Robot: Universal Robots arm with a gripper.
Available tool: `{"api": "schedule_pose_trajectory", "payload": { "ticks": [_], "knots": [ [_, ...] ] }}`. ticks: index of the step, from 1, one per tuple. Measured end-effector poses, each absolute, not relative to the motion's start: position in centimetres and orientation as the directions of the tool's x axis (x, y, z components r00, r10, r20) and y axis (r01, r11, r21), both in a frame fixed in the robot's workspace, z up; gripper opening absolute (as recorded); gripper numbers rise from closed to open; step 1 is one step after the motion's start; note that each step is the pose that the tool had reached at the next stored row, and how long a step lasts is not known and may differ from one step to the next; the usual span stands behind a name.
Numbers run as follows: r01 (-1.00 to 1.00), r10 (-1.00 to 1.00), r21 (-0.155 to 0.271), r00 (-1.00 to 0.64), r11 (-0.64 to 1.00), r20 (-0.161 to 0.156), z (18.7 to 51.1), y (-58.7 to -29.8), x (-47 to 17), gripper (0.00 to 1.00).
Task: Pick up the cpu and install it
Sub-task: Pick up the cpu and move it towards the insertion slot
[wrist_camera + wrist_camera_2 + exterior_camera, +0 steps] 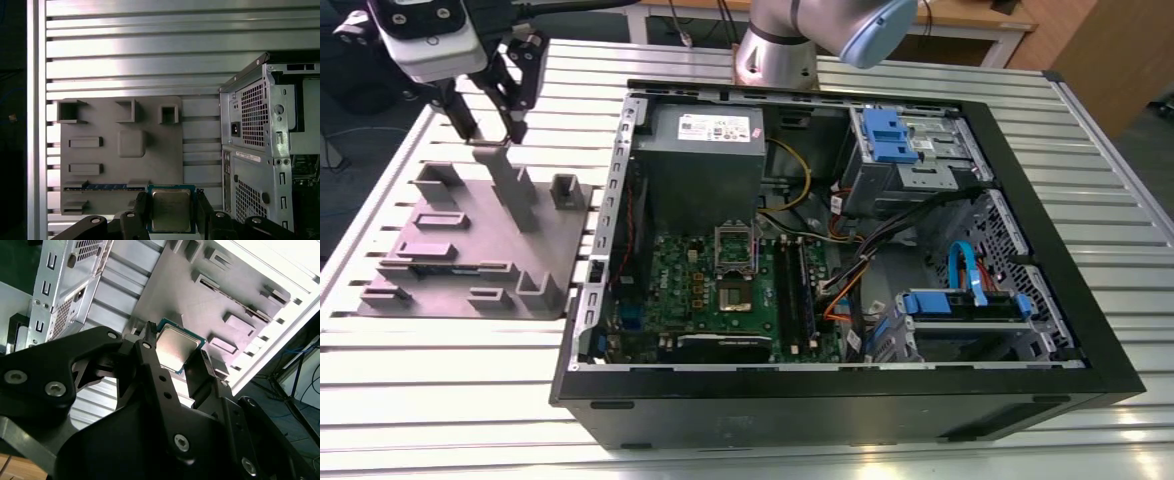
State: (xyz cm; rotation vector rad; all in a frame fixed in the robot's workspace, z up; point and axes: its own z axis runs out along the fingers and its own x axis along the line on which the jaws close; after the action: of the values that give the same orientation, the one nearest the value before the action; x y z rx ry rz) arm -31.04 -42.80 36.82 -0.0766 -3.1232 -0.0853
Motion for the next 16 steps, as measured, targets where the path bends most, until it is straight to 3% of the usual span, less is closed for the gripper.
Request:
{"api": "schedule_pose_trajectory", "payload": {
  "ticks": [16],
  "knots": [
    [0.049, 0.049, 0.054, -0.999, 0.997, 0.018, 36.8, -42.8, -29.8, 0.47]
  ]
}}
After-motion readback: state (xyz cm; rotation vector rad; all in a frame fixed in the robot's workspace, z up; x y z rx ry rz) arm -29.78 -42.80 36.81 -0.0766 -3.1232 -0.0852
